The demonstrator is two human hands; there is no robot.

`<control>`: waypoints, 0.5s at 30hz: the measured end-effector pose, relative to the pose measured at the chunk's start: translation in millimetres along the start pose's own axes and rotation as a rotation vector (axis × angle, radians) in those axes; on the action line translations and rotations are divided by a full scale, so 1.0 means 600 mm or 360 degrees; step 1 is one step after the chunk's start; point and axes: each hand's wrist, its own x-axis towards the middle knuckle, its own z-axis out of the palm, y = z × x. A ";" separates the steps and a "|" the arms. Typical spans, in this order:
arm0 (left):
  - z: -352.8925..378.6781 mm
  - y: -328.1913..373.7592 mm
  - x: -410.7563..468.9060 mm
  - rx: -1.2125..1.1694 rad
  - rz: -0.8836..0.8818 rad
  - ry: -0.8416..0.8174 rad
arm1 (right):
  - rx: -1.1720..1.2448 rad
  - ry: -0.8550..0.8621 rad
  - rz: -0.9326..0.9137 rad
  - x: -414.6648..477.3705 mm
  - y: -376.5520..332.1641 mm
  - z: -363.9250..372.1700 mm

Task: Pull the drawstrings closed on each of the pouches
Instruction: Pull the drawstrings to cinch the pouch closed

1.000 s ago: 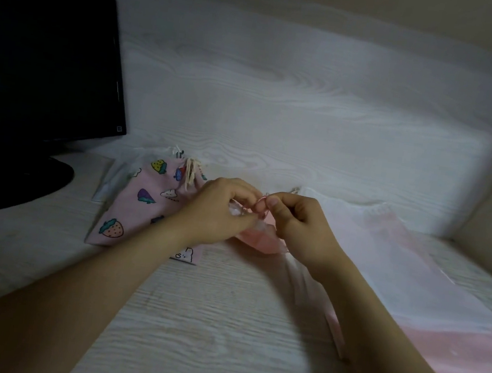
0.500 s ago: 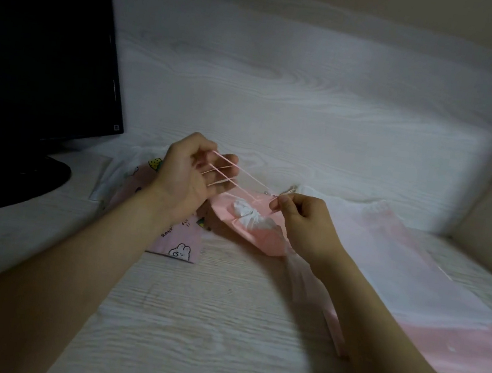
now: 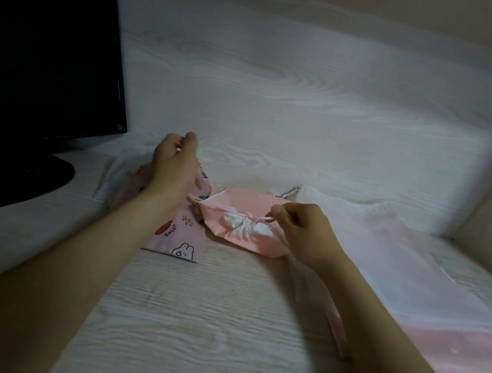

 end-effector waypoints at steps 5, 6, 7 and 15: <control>-0.014 -0.005 -0.009 0.0789 0.0600 -0.0012 | -0.0072 0.0114 -0.0032 0.000 0.001 -0.006; -0.016 -0.008 -0.009 0.0940 0.0682 -0.0112 | -0.0070 0.0143 -0.0033 0.001 0.000 -0.004; -0.016 -0.007 -0.013 0.1098 0.0741 -0.0224 | -0.0061 0.0164 -0.0035 0.001 -0.002 -0.002; -0.013 -0.023 -0.029 0.1709 0.0954 -0.0762 | -0.0043 0.0155 0.0025 0.002 -0.003 0.001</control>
